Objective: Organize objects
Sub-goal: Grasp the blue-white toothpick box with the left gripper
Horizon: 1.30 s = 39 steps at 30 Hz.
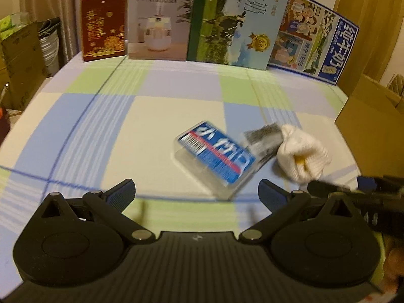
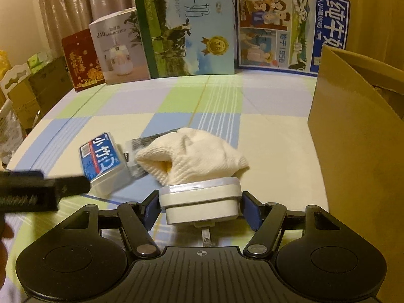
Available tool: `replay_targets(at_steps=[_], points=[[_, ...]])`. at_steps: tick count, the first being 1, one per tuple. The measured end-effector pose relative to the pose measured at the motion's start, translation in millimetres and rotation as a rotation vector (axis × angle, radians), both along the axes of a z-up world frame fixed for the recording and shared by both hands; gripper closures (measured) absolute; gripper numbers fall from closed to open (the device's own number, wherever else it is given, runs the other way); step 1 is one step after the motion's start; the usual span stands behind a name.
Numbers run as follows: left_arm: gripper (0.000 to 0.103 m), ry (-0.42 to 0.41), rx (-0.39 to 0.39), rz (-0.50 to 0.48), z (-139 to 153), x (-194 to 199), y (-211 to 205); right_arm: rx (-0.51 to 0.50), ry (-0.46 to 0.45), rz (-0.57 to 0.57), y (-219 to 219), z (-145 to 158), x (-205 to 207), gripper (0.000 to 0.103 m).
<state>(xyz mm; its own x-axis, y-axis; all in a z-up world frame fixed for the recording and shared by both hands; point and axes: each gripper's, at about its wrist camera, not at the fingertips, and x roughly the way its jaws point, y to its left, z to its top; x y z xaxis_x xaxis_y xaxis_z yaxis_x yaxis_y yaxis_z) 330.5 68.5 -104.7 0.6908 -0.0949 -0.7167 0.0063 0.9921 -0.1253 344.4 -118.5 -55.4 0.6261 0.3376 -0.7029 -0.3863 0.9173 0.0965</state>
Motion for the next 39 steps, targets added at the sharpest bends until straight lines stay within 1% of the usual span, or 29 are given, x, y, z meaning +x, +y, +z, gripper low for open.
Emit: replay_targets(at_steps=[4, 6, 10, 12, 13, 14, 16, 17, 18, 19, 20, 22, 23, 25, 26, 27, 30, 32, 34, 35, 36, 37, 38, 39], points=[[0.001, -0.007, -0.015, -0.006, -3.3, 20.4, -7.5, -0.032, 0.022, 0.009, -4.5, -3.7, -5.4, 0.041], [0.002, -0.009, -0.011, -0.007, -6.3, 28.8, -10.2, -0.031, 0.037, 0.001, -8.4, -6.1, -7.4, 0.041], [0.006, -0.019, -0.028, -0.005, -10.5, 40.9, -13.1, -0.037, 0.053, -0.011, -11.8, -8.1, -9.6, 0.042], [0.012, -0.012, -0.024, -0.008, -13.5, 48.2, -14.5, -0.031, 0.074, -0.008, -12.8, -10.8, -10.0, 0.047], [0.017, -0.003, -0.018, -0.009, -15.3, 51.7, -15.0, -0.027, 0.089, -0.007, -13.2, -13.2, -10.4, 0.048], [0.019, 0.012, -0.009, -0.012, -17.5, 54.8, -15.6, -0.028, 0.094, -0.007, -13.4, -14.8, -11.4, 0.048], [0.021, 0.021, -0.003, -0.024, -18.3, 54.1, -15.9, -0.042, 0.080, -0.003, -13.5, -14.5, -14.4, 0.053], [0.023, 0.026, 0.000, -0.036, -17.8, 51.2, -15.9, -0.035, 0.082, -0.005, -14.1, -14.1, -14.3, 0.060], [0.024, 0.031, 0.006, -0.046, -16.7, 47.0, -16.0, -0.029, 0.085, -0.009, -14.6, -13.4, -14.1, 0.064], [0.027, 0.035, 0.013, -0.057, -15.8, 42.3, -16.1, -0.027, 0.087, -0.010, -14.9, -13.1, -14.1, 0.065], [0.034, 0.044, 0.024, -0.072, -13.9, 36.0, -16.3, -0.028, 0.088, -0.011, -15.2, -13.0, -14.5, 0.065], [0.039, 0.067, 0.045, -0.098, -11.3, 22.2, -16.9, -0.034, 0.089, -0.012, -16.4, -11.6, -16.9, 0.065], [0.040, 0.078, 0.052, -0.112, -10.2, 12.9, -16.9, -0.031, 0.085, -0.016, -17.9, -10.5, -18.2, 0.062], [0.040, 0.086, 0.052, -0.139, -10.1, -3.9, -16.6, -0.033, 0.067, -0.021, -19.5, -7.4, -21.5, 0.040], [0.040, 0.086, 0.052, -0.144, -10.7, -11.5, -14.6, -0.043, 0.044, -0.025, -19.5, -5.5, -24.0, 0.019], [0.040, 0.086, 0.050, -0.143, -11.7, -17.5, -12.6, -0.056, 0.015, -0.029, -19.5, -3.7, -26.8, 0.012], [0.039, 0.075, 0.039, -0.141, -12.8, -27.3, -8.0, -0.113, -0.055, 0.017, -15.2, -2.9, -27.5, 0.012], [0.034, 0.064, 0.042, -0.141, -13.0, -30.5, -6.7, -0.131, -0.079, 0.054, -14.4, -6.8, -21.7, 0.012], [0.028, 0.056, 0.048, -0.147, -13.5, -32.7, -6.7, -0.142, -0.087, 0.078, -14.9, -12.3, -13.2, 0.014], [0.023, 0.049, 0.049, -0.152, -13.6, -34.3, -7.4, -0.126, -0.084, 0.089, -16.2, -14.5, -9.7, 0.020], [0.022, 0.042, 0.050, -0.158, -13.6, -35.7, -8.7, -0.108, -0.074, 0.099, -17.1, -16.2, -6.0, 0.027], [0.021, 0.039, 0.052, -0.163, -14.0, -36.4, -9.8, -0.096, -0.063, 0.107, -17.1, -18.1, -3.5, 0.031], [0.021, 0.038, 0.056, -0.168, -14.3, -36.7, -11.5, -0.085, -0.059, 0.114, -16.3, -19.6, -2.1, 0.037], [0.021, 0.039, 0.061, -0.174, -15.1, -36.5, -12.8, -0.083, -0.055, 0.121, -15.0, -20.7, -1.9, 0.041]])
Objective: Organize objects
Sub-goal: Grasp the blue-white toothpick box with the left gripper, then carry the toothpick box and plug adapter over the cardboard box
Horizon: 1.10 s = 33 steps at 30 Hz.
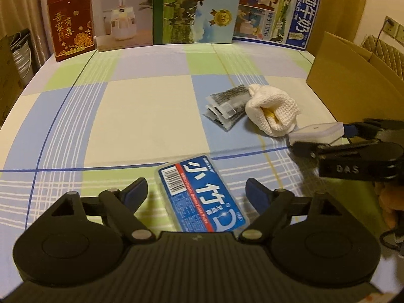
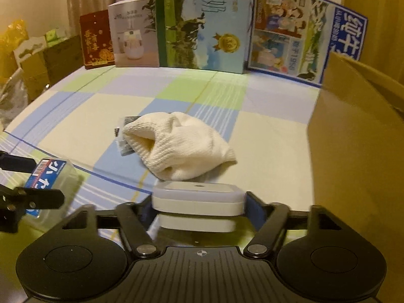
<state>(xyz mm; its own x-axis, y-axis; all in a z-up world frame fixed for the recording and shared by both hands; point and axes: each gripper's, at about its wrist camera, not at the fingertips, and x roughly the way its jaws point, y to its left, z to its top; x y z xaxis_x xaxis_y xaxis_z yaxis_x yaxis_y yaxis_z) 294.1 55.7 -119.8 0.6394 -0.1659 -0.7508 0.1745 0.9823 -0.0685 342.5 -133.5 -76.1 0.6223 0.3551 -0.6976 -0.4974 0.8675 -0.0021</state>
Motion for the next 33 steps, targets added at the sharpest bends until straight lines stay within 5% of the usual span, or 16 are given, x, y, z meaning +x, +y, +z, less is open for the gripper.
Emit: replay_targets(at_steps=[6, 11, 22, 33], points=[[0.028, -0.005, 0.033, 0.012, -4.9, 1.5, -2.9, -0.009, -0.005, 0.000, 8.4, 1.2, -5.2, 0.041], [0.049, 0.018, 0.058, 0.033, -8.3, 0.9, -6.5, -0.039, 0.010, -0.022, 15.4, 4.1, -12.0, 0.041], [0.050, 0.002, 0.040, 0.010, 8.1, -20.6, -20.7, 0.043, -0.001, -0.039, 8.9, 36.6, -41.1, 0.041], [0.050, -0.042, -0.027, 0.033, 74.1, -73.6, -36.6, 0.127, -0.031, -0.101, -33.0, 110.7, -105.7, 0.041]])
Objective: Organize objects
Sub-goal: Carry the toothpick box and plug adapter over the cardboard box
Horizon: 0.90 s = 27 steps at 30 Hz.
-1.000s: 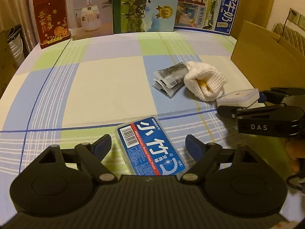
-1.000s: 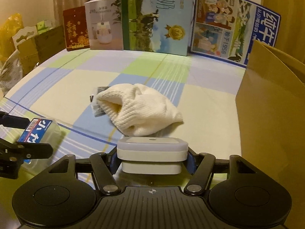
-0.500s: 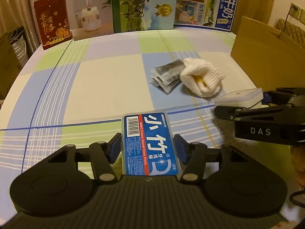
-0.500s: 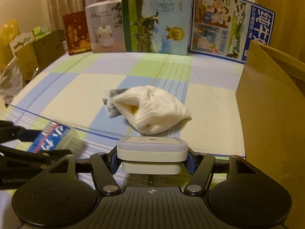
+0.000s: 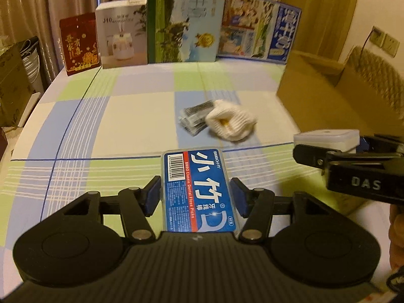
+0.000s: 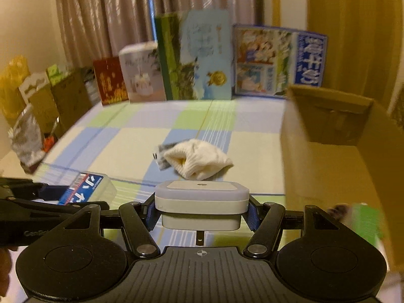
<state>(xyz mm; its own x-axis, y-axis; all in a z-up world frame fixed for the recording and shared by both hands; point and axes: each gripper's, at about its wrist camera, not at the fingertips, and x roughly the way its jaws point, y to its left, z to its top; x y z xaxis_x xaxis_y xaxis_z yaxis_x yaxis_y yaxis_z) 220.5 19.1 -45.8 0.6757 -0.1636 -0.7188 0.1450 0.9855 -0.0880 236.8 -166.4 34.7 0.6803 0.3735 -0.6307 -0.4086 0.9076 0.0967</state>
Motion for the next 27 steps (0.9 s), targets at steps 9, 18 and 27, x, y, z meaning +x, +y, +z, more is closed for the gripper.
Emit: replay_targets(at_steps=[9, 18, 27], points=[[0.050, -0.089, -0.016, -0.096, 72.0, -35.6, -51.0, 0.044, -0.045, -0.142, -81.6, 68.2, -36.8, 0.041], [0.050, -0.105, -0.059, -0.217, 98.7, -45.0, -121.2, 0.029, -0.062, -0.277, -168.2, 94.8, -43.2, 0.041], [0.050, -0.105, -0.047, -0.305, 107.3, -32.6, -179.7, 0.050, -0.066, -0.325, -211.0, 99.6, -39.3, 0.041]])
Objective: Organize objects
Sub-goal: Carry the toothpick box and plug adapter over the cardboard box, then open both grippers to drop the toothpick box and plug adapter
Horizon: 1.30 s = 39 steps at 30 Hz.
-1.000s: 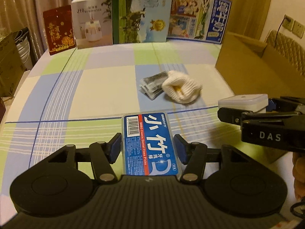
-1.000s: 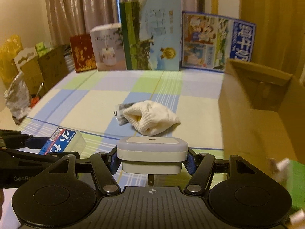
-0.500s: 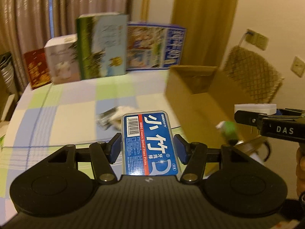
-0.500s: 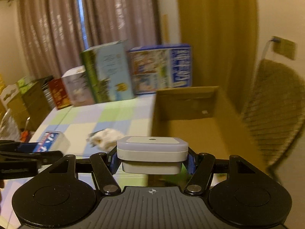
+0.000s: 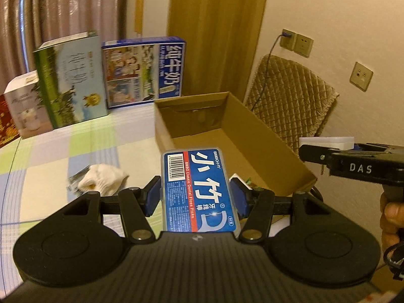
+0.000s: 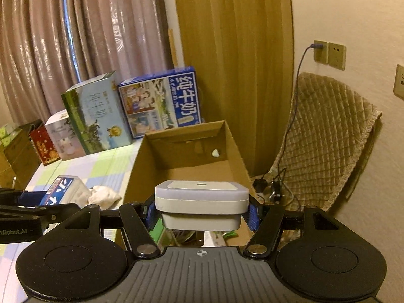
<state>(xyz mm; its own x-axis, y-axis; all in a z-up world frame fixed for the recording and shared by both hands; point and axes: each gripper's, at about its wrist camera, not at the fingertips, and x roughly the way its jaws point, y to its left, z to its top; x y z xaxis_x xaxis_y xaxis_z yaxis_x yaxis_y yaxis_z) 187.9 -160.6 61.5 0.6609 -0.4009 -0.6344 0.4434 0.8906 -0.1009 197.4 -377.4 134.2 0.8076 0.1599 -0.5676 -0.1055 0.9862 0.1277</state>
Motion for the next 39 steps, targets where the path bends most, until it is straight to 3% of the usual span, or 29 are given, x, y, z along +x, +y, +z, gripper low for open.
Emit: replay_targets(at_steps=[18, 30, 34, 39], points=[[0.050, 0.033, 0.020, -0.074, -12.9, 39.0, -54.4, 0.003, 0.039, -0.012, -20.0, -18.1, 38.5, 0.041], [0.049, 0.063, 0.007, -0.083, -24.7, 70.2, -67.4, 0.038, 0.063, -0.042, -25.3, -25.0, 63.3, 0.041], [0.042, 0.077, -0.003, -0.071, -32.0, 82.7, -71.4, 0.042, 0.076, -0.051, -26.3, -27.3, 67.5, 0.041], [0.042, 0.075, -0.017, -0.057, -30.0, 84.4, -60.9, 0.040, 0.083, -0.049, -26.1, -30.2, 66.2, 0.041]])
